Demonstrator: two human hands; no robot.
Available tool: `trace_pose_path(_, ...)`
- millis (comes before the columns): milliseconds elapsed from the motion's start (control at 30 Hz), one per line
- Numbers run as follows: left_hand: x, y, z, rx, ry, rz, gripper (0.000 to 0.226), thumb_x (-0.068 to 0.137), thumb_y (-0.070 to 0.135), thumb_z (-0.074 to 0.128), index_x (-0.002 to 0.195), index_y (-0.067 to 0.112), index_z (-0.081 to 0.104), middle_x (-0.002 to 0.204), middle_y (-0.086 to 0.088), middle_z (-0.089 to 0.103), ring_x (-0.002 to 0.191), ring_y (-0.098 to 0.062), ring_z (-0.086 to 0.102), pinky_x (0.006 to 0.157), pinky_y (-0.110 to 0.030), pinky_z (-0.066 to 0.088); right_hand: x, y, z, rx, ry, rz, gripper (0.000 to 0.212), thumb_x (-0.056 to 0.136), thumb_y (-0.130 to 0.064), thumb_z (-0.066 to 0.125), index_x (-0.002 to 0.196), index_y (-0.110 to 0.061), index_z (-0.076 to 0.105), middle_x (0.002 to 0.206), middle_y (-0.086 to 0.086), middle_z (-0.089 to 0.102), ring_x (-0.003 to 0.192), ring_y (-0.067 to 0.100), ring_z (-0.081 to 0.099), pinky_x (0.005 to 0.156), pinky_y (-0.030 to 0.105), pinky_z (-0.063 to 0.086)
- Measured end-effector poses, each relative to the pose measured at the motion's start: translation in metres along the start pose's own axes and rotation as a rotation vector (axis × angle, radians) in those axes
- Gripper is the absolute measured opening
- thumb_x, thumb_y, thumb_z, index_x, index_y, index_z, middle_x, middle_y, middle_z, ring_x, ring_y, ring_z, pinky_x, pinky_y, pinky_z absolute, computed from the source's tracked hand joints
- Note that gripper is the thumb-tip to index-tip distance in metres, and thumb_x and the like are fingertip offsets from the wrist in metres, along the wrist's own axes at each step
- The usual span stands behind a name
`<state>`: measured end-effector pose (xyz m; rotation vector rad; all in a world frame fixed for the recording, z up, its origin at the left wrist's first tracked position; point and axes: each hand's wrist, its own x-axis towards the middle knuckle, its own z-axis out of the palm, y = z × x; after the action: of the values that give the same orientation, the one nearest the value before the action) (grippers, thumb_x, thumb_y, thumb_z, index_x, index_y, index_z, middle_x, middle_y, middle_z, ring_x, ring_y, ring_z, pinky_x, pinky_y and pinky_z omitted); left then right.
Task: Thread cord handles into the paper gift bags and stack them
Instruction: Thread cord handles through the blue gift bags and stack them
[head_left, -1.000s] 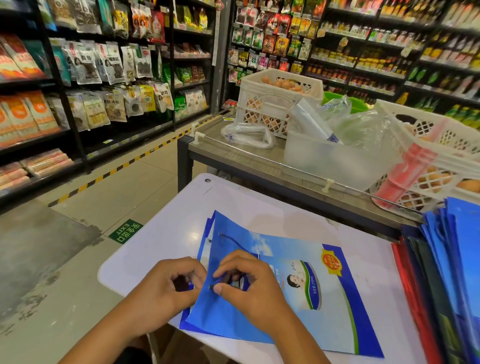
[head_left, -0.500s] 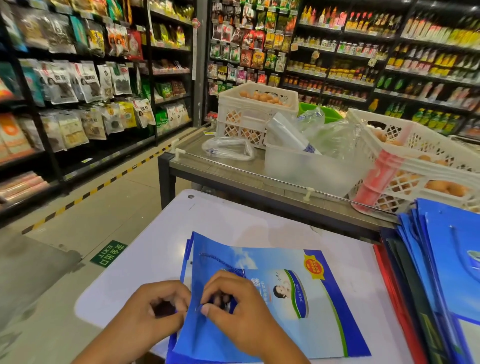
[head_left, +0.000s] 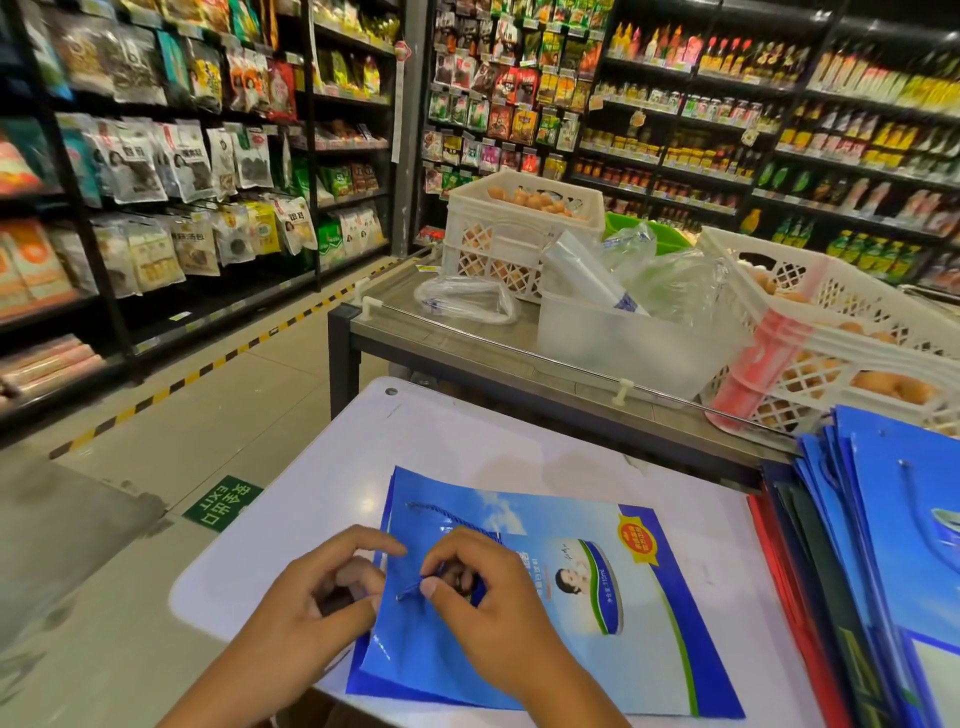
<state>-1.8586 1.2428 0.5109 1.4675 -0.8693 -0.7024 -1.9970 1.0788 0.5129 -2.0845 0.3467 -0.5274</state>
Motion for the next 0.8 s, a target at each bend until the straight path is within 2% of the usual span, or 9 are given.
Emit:
trace_pose_path(100,0.0,-0.002,0.002,0.15,-0.005,-0.003,0.041,0.09,-0.01,0.067,0.097,0.027,0.084,0.082,-0.014,0.071,0.072,-0.018,0.062,0.07,-0.028,0.048,-0.006,-0.016,-0.01,-0.126,-0.094,-0.044,0.036,0.087,-0.03,0.077,0.12,-0.038,0.064,0.12,-0.021,0.057,0.11,0.008,0.059,0.096,0.03,0.05)
trace_pose_path(200,0.003,-0.003,0.001,0.1,0.061,-0.033,0.032,0.09,-0.006,0.072,0.089,0.024,0.085,0.08,-0.011,0.076,0.071,-0.015,0.067,0.067,-0.026,0.052,-0.023,-0.03,-0.029,-0.296,-0.334,-0.025,0.079,0.083,-0.051,0.082,0.147,-0.058,0.037,0.152,-0.038,0.027,0.146,-0.009,0.026,0.116,0.02,0.031)
trace_pose_path(333,0.007,0.003,-0.001,-0.091,0.163,-0.094,0.027,0.091,-0.008,0.07,0.087,0.014,0.084,0.091,-0.017,0.079,0.09,-0.04,0.075,0.086,-0.051,0.061,-0.044,-0.029,-0.046,-0.652,-0.479,0.012,0.085,0.09,-0.066,0.065,0.149,-0.07,0.004,0.159,-0.044,-0.008,0.151,-0.009,0.003,0.125,0.025,0.02)
trace_pose_path(400,0.008,0.004,-0.001,-0.132,0.185,-0.132,0.032,0.092,-0.012,0.066,0.086,0.013,0.084,0.095,-0.015,0.08,0.094,-0.037,0.076,0.09,-0.06,0.059,-0.051,-0.03,-0.053,-0.768,-0.398,0.076,0.074,0.099,-0.049,0.059,0.148,-0.069,0.007,0.161,-0.04,0.003,0.151,-0.004,0.016,0.12,0.024,0.031)
trace_pose_path(467,0.009,0.006,0.001,-0.147,0.163,-0.144,0.026,0.092,-0.007,0.068,0.088,0.013,0.084,0.095,-0.013,0.08,0.097,-0.041,0.074,0.087,-0.065,0.055,-0.055,-0.037,-0.06,-0.859,-0.176,0.007,0.067,0.092,-0.03,0.066,0.148,-0.049,0.033,0.147,-0.037,0.04,0.134,-0.004,0.048,0.101,0.021,0.05)
trace_pose_path(533,0.007,0.016,0.004,-0.252,0.147,-0.113,0.027,0.095,-0.008,0.062,0.092,0.008,0.083,0.087,-0.011,0.08,0.088,-0.034,0.075,0.073,-0.046,0.057,-0.059,-0.046,-0.071,-0.951,-0.008,-0.063,0.062,0.074,-0.028,0.073,0.132,-0.035,0.051,0.12,-0.029,0.065,0.106,0.002,0.069,0.079,0.023,0.061)
trace_pose_path(600,0.006,0.029,0.004,-0.289,0.166,-0.017,0.036,0.099,-0.009,0.053,0.096,0.011,0.083,0.092,-0.006,0.08,0.092,-0.023,0.076,0.071,-0.03,0.062,-0.056,-0.057,-0.084,-0.978,0.044,-0.094,0.047,0.073,-0.022,0.077,0.116,-0.036,0.065,0.105,-0.018,0.074,0.089,0.013,0.075,0.068,0.032,0.064)
trace_pose_path(667,0.004,0.042,0.001,-0.17,0.162,0.154,0.034,0.101,0.003,0.057,0.105,0.027,0.082,0.113,-0.002,0.077,0.109,-0.021,0.07,0.083,-0.032,0.061,-0.052,-0.074,-0.098,-1.033,0.121,-0.248,0.033,0.074,-0.019,0.081,0.104,-0.031,0.073,0.088,-0.009,0.077,0.071,0.018,0.074,0.056,0.035,0.063)
trace_pose_path(800,0.006,0.055,-0.012,0.071,0.18,0.367,0.035,0.09,0.025,0.06,0.12,0.039,0.072,0.123,0.006,0.064,0.118,-0.014,0.06,0.087,-0.021,0.051,-0.035,-0.106,-0.134,-0.99,0.204,-0.35,0.029,0.091,-0.031,0.066,0.12,-0.029,0.072,0.098,-0.013,0.077,0.08,0.014,0.074,0.066,0.036,0.063)
